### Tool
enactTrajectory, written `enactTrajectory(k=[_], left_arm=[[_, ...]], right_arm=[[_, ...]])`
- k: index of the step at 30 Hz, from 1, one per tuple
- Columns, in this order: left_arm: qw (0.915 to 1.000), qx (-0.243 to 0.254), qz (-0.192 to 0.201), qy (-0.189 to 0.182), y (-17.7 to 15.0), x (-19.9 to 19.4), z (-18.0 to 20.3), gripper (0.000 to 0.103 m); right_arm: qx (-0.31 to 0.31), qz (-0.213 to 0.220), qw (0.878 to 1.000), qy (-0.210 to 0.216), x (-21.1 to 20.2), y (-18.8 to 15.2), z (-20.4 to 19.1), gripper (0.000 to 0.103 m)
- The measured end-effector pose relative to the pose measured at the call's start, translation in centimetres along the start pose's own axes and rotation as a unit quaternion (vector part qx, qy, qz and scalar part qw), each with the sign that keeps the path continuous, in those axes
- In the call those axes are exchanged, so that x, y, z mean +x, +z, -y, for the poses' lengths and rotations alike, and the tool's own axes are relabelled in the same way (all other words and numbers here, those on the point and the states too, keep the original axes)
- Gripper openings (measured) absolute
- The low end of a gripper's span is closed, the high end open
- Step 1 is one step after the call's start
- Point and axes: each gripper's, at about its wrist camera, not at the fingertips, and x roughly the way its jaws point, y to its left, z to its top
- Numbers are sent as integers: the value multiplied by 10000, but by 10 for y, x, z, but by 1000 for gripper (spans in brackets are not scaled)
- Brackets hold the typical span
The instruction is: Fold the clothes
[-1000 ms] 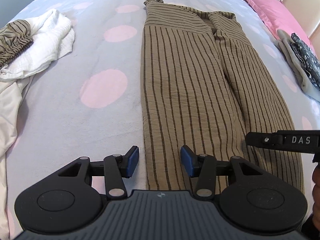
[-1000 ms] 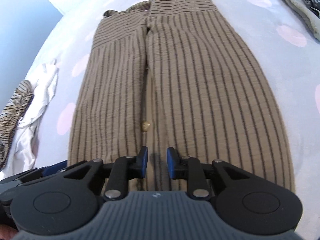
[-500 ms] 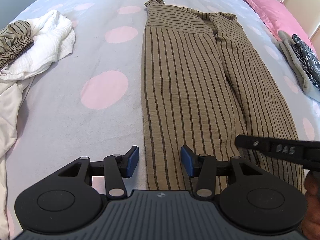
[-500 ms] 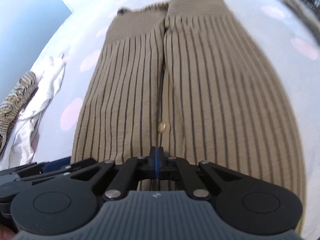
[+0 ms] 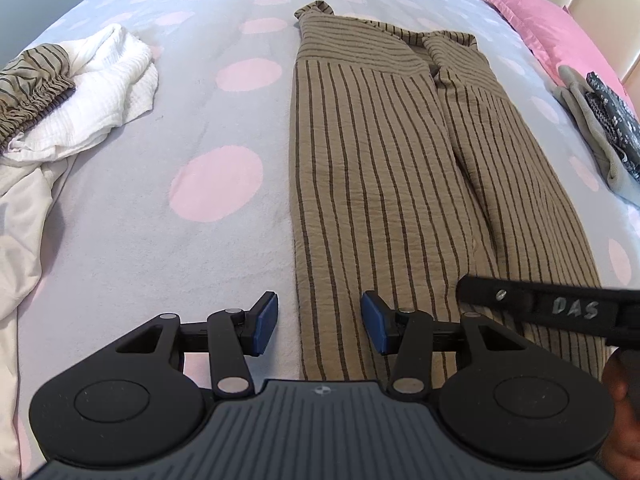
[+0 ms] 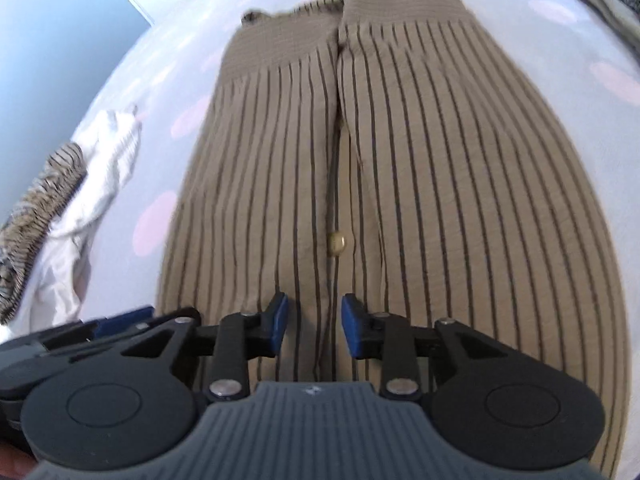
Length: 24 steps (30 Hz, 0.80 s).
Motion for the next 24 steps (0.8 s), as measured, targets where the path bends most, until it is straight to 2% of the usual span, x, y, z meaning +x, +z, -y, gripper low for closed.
enactTrajectory(k=[1,2,3,6,9,13,17,19,24], left_arm=[[10000,1,-20,-2,-1,1,0,44],[10000,2,-28,-5,-1,1,0,44],[10000,5,-32,-9,-1,1,0,44],[10000,-8,26,-20,-1,-1,0,44],[9999,-71,99,-67,-1,-4,-2,44],[10000,-16,-5,52,-2,-1,-2,44],[9994,73,-190,269,-5,7,-1,44],[9993,83,-197,317,-6,6,-1,44],[9992,62,-66,378,-6,1,1,44]], right_arm=[[-68,38,10000,-46,-1,-3,-2,19],[-179,92,9997,-107,-2,-5,-4,3],[-288,144,9994,-145,-4,-6,-7,1],[-399,460,9979,-208,-18,-8,-11,0],[-335,599,9965,-470,-31,-7,-13,0],[-441,509,9955,-662,-20,-12,-15,0],[-382,245,9971,-603,-9,-12,-5,2],[-292,208,9977,-568,-15,-8,-2,6],[-220,473,9966,-634,-38,-3,7,6]])
